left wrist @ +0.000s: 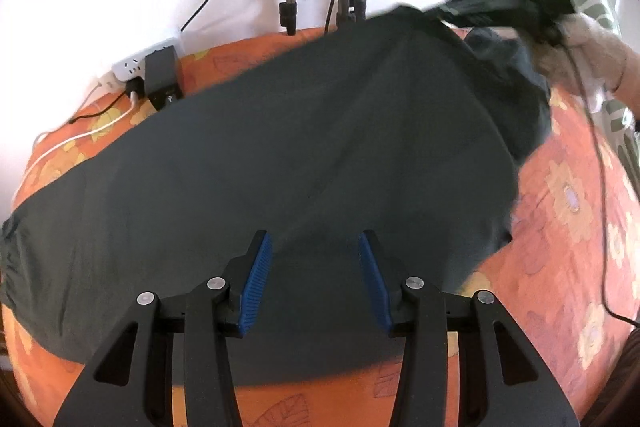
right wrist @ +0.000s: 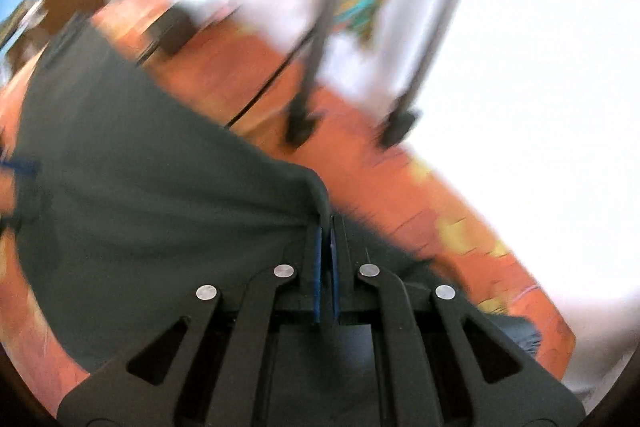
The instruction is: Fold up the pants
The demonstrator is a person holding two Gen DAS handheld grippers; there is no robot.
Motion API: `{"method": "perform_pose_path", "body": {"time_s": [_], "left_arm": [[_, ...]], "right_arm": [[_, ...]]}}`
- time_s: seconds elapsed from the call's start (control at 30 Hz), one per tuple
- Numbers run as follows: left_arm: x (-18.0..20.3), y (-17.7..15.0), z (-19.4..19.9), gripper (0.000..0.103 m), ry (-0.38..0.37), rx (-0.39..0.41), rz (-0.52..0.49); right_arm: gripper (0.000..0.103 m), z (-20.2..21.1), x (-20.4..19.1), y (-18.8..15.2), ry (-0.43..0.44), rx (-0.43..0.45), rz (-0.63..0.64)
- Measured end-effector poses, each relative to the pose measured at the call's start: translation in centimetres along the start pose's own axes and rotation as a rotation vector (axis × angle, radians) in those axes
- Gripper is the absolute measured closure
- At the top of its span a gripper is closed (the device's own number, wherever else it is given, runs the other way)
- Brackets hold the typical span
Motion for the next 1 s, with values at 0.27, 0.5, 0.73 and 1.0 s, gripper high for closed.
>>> {"method": "perform_pose_path", "body": {"time_s": [0.27,0.5,0.73,1.0], "left_arm": [[1.8,0.9,1.7,0.059,-0.063,0.035,-0.021],[3.6,1.0,2.0,0.059,-0.147,0.031,-0.026],[2.9,1.1,2.1,0.059,-0.114,0.035,-0.048],[-0.4,1.3,3.2,0.059,-0.042,0.057,0.005]], "right_arm": [[0.099,-3.3,1.1,1.0,-0.209,-0.019,0.008],[0.051,1.2,0.3,0.1,-0.205,0.012,-0.045],[0.051,11.4,-6.5,-3.5,0.008,0.07,-0.162],[0.051,10.1,-16.4,-9.5,0.107,-0.067,-0.087]]}}
Point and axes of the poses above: each gripper's, at about its wrist camera, not at the fingertips, and z roughly against the way its jaws point, x to its right, y to its top, the point moved 6 cm from there along -z, roughly the way its jaws point, and after that the axes turned 7 degrees about x, right-handed, at the moved point
